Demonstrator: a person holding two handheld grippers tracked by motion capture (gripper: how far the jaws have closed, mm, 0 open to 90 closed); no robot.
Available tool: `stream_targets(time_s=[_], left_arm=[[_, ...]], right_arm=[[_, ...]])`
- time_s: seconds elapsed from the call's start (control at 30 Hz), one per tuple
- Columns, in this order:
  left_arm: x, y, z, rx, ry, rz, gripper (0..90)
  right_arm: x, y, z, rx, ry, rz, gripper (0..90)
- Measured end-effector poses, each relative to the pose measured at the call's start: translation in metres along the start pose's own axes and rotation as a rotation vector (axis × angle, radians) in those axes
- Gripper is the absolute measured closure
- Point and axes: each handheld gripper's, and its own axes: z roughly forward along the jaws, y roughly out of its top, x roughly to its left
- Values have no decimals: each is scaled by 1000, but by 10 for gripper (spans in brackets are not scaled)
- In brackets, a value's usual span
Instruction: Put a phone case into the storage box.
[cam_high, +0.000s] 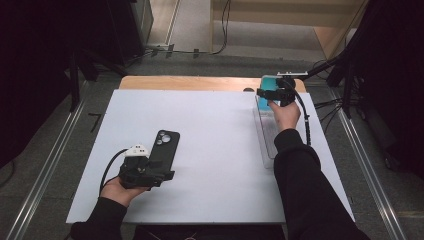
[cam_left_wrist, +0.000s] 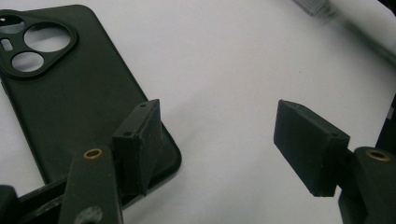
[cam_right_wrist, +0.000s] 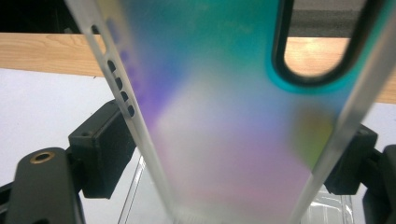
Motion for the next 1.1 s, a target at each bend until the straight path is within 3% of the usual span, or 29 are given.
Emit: stream_targets(time_s=[0.13,0.23,0.37,0.47,0.53,0.73,0.93,1.1], left_arm=[[0,0,0,-2,-1,-2,325],[0,0,0,5,-1,0,325],[-1,0,1,6,-4,-2,325],[-1,0,1,10,-4,-4,325],[-1,0,1,11,-4,-3,325],[-1,0,2,10,-5,-5,325],[0,0,2,10,-4,-9,325],[1,1,2,7,-5,-8,325]], right_arm=[[-1,1,-3,-18,9,8,160],[0,1,-4,-21,24,-19,160],[0,0,-1,-3,-5,-31,158],[-1,0,0,5,0,-23,98],[-2,0,0,11,-6,-22,5],[-3,0,-3,18,2,-21,3],[0,1,-10,50,25,-17,0],[6,4,-26,36,31,-25,0]])
